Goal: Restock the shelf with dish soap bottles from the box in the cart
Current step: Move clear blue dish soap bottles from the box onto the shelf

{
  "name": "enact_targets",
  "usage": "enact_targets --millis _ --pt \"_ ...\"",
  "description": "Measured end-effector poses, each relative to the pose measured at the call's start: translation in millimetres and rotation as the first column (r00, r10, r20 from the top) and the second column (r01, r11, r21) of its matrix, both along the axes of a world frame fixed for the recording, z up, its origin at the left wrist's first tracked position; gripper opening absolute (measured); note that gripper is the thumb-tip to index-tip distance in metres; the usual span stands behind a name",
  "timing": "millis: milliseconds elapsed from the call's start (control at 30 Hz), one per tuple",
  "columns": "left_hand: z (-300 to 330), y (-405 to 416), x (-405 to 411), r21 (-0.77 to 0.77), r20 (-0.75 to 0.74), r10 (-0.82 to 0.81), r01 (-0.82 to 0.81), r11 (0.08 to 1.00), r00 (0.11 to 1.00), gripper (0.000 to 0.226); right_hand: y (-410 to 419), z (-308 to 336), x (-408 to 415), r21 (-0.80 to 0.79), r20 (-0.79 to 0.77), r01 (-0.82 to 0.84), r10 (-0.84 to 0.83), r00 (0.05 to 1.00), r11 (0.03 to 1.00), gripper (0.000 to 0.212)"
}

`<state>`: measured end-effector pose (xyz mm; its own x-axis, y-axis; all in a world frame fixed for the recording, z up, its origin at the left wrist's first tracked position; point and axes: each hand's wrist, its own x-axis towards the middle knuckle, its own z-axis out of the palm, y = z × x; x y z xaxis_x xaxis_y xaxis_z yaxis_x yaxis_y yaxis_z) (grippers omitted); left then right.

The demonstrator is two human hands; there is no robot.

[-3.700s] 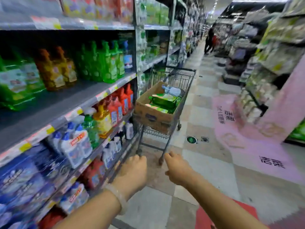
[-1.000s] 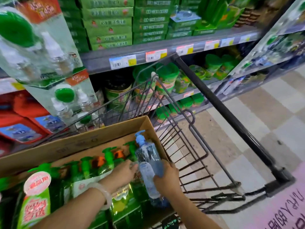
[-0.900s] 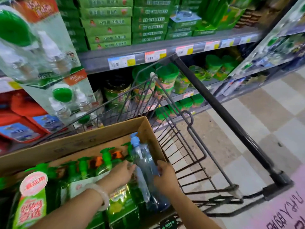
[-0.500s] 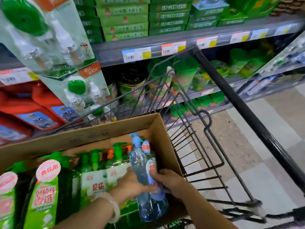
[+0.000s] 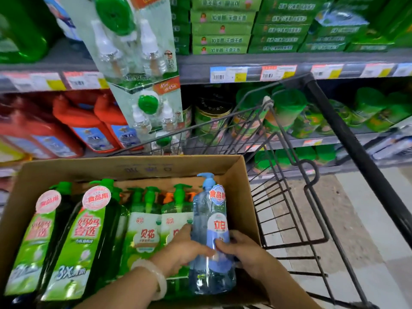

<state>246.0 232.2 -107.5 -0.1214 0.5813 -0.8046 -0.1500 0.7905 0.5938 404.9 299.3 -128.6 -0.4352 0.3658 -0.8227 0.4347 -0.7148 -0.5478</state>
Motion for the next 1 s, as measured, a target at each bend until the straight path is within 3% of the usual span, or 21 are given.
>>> enact_targets --millis 200,267,367,500,600,700,833,1000 --pt "33.3 -29.4 -27.3 0.181 0.012 -0.035 0.033 0.983 0.999 0.073 -3.3 45.9 -26.2 0.052 -0.179 -0.148 0.155 0.971 0.988 0.042" --pt "49.4 -42.9 -41.5 0.267 -0.027 -0.045 0.05 0.962 0.999 0.068 -11.9 65.0 -47.2 0.162 -0.209 -0.196 0.228 0.951 0.967 0.05" --pt "72.0 -73.3 -63.1 0.415 -0.081 -0.038 0.069 0.907 0.996 0.068 -30.0 91.1 -86.1 0.379 -0.144 -0.247 0.32 0.936 0.892 0.046" --pt "105.0 -128.0 -102.2 0.58 -0.288 0.185 0.018 0.814 0.94 0.078 -76.2 126.8 -151.7 0.565 -0.137 -0.295 0.44 0.887 0.77 0.049" --pt "129.8 -186.6 -149.4 0.652 -0.37 0.294 0.021 0.758 0.881 0.077 -130.7 153.1 -203.9 0.62 -0.196 -0.259 0.466 0.863 0.741 0.059" --pt "153.3 -260.1 -203.4 0.652 -0.361 0.379 -0.06 0.756 0.852 0.092 -195.3 176.7 -262.2 0.699 -0.209 -0.25 0.526 0.825 0.67 0.057" --pt "183.6 -362.1 -270.4 0.675 -0.338 0.5 -0.165 0.719 0.797 0.088 -287.5 202.0 -347.6 0.778 -0.23 -0.237 0.616 0.754 0.582 0.049" --pt "208.3 -479.1 -341.8 0.696 -0.36 0.637 -0.259 0.67 0.681 0.085 -397.2 227.2 -441.5 0.831 -0.263 -0.243 0.738 0.621 0.501 0.053"
